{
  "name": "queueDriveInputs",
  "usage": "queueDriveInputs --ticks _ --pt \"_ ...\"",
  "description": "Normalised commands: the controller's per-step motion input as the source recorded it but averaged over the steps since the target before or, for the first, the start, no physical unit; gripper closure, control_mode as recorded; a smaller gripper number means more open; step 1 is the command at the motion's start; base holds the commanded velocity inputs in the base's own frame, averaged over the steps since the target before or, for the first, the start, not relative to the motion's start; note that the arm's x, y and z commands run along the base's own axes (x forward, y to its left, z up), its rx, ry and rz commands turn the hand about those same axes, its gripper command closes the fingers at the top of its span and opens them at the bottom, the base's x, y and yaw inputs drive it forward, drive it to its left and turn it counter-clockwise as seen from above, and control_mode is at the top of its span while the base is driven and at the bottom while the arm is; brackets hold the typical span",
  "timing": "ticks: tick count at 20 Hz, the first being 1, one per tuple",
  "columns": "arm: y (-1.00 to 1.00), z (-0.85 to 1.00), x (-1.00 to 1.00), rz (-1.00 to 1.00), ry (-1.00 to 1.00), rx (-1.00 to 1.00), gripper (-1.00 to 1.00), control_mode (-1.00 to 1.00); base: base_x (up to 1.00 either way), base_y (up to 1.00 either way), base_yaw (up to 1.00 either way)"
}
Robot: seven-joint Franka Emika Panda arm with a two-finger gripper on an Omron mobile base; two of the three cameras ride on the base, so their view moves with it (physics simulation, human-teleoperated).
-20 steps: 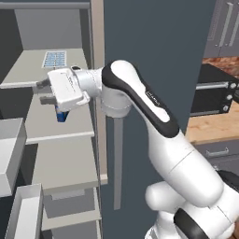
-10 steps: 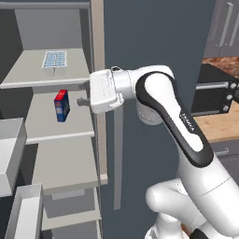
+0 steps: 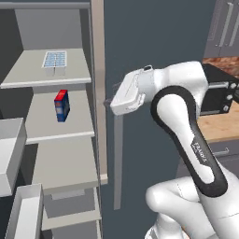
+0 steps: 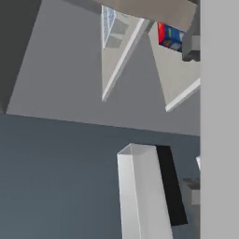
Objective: Open the freezer door, pick up the ice cube tray from the freezer, and place it on the dining counter.
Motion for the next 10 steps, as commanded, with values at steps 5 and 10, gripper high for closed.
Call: queueDriveInputs --ticks 5,10 --pt "-0.97 -0.14 0.00 -0.39 0.02 -0.12 -1.00 -1.00 0.00 0.00 0.00" --pt "-0.94 -0.14 0.00 -0.42 0.06 -0.11 -1.00 -1.00 0.00 0.00 0.00"
